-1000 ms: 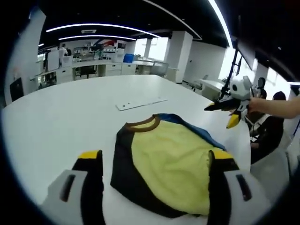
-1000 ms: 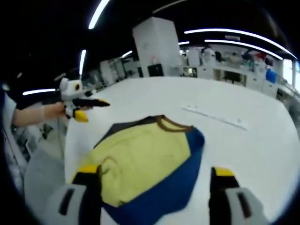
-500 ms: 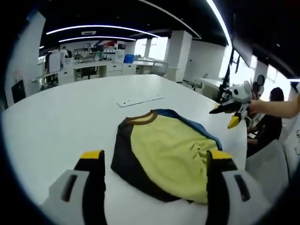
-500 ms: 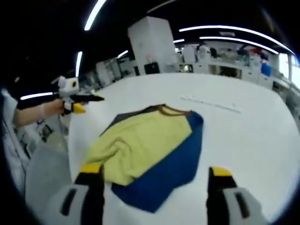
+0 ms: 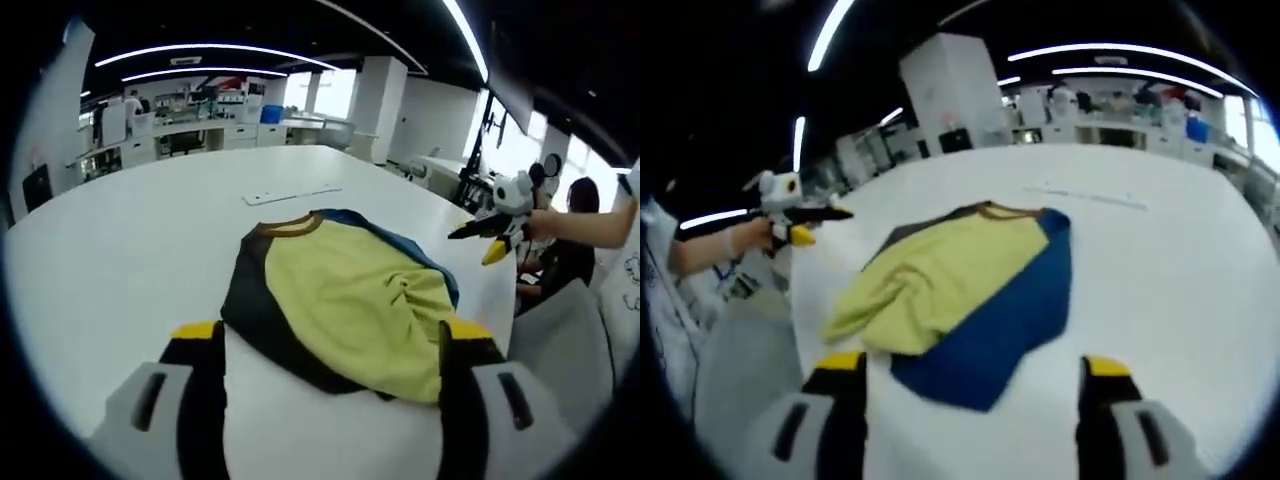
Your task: Fold the garment on the visible template until the final outline fits inside the template.
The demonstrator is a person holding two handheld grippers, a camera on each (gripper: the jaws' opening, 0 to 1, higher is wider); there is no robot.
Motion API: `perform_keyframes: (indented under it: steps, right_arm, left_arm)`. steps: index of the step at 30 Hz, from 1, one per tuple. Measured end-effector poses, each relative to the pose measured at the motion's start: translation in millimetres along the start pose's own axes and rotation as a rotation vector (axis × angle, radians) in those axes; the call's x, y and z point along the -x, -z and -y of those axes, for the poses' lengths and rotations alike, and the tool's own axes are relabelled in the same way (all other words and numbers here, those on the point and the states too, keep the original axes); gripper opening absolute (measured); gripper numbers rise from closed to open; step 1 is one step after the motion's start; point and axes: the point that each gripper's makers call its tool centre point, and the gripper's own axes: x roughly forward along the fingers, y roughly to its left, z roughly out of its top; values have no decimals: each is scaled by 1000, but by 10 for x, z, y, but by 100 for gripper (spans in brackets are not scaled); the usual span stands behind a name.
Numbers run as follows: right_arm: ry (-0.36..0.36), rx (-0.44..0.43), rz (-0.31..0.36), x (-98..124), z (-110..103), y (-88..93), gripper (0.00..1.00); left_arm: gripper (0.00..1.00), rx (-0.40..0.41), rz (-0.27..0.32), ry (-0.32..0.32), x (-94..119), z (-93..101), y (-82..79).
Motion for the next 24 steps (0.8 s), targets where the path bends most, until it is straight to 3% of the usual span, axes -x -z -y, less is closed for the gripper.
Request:
perform_keyframes:
  steps: [2,6,10,20,24]
  right_arm:
    - [3,14,5,3,-12,-5,84]
    - [0,144,47,31,-154,-122,71]
    - [-30,208,36,9,-326,-133,69]
    - [-56,586,-138,-102,-620,168,47]
    - [-56,647,-174,-184,-620,261,33]
  left_arm:
    - [85,0,1,1,19,17,1]
    - [85,-2,1,-2,43,2,-2]
    - [85,3,1,-7,72,-10,5]
    - [85,16,0,-3,96,34,51]
    - [85,25,0,2,112,51,84]
